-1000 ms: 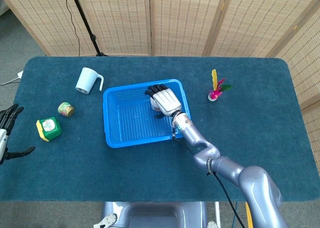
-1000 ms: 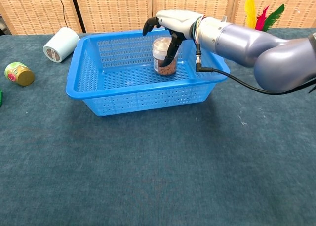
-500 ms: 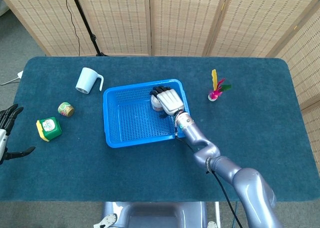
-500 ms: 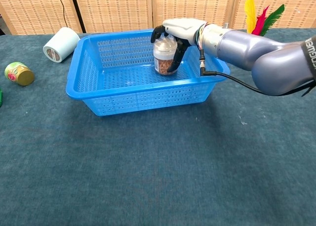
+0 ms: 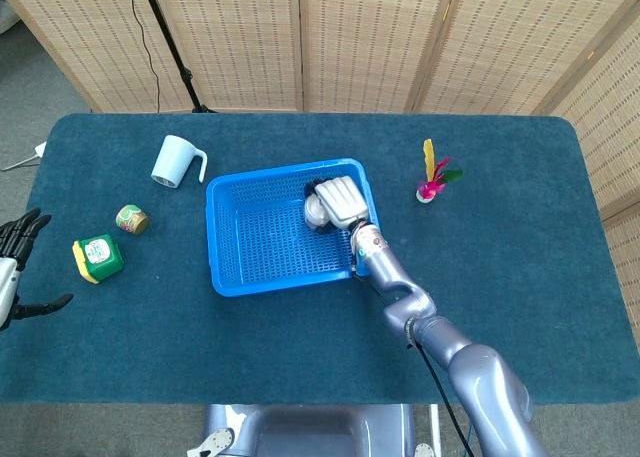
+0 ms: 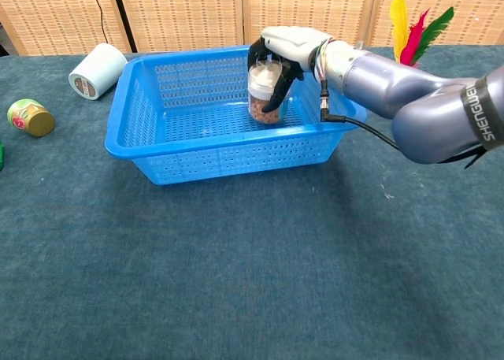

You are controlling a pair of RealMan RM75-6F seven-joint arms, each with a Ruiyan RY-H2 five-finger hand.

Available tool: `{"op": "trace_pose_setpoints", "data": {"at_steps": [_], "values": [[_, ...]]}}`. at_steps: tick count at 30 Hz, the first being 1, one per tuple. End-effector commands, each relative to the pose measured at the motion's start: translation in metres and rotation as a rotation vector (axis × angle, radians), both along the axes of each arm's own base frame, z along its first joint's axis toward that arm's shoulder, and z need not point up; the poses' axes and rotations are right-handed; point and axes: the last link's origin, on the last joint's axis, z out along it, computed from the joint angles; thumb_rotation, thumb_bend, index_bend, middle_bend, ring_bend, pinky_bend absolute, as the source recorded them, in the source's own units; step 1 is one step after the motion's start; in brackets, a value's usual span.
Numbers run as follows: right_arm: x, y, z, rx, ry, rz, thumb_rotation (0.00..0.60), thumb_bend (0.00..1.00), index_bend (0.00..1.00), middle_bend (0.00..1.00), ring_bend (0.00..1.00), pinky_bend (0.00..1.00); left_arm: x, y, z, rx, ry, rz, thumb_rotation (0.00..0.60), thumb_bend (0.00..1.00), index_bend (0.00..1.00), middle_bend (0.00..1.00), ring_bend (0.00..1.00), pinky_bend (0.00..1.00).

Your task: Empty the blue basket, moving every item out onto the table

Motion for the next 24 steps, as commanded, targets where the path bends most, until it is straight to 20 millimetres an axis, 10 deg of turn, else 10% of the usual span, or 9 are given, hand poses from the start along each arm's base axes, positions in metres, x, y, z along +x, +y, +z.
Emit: {"op": "trace_pose_setpoints", "data": {"at_steps": [1, 7, 13, 24], "values": [[0.002, 0.000, 0.004, -0.011, -0.035, 0.021, 0.600, 0.24, 0.59, 0.61, 0.60, 0.72, 0.000, 0.001, -0.002, -0.009, 0.004, 0.001, 0.600, 0.03, 0.00, 0.00, 0.00, 0.00], [0.008, -0.004, 0.034, -0.071, -0.085, 0.108, 0.600, 0.24, 0.59, 0.61, 0.61, 0.72, 0.002, 0.002, -0.005, -0.023, 0.007, -0.003, 0.600, 0.03, 0.00, 0.00, 0.00, 0.00], [0.005, -0.005, 0.106, -0.173, -0.158, 0.170, 0.600, 0.24, 0.59, 0.61, 0.61, 0.72, 0.003, 0.002, -0.007, -0.039, 0.008, -0.011, 0.600, 0.03, 0.00, 0.00, 0.00, 0.00], [-0.065, 0.047, 0.208, -0.248, -0.071, 0.057, 0.600, 0.25, 0.60, 0.62, 0.61, 0.72, 0.009, -0.005, -0.010, -0.054, 0.014, -0.038, 0.600, 0.03, 0.00, 0.00, 0.00, 0.00]]}}
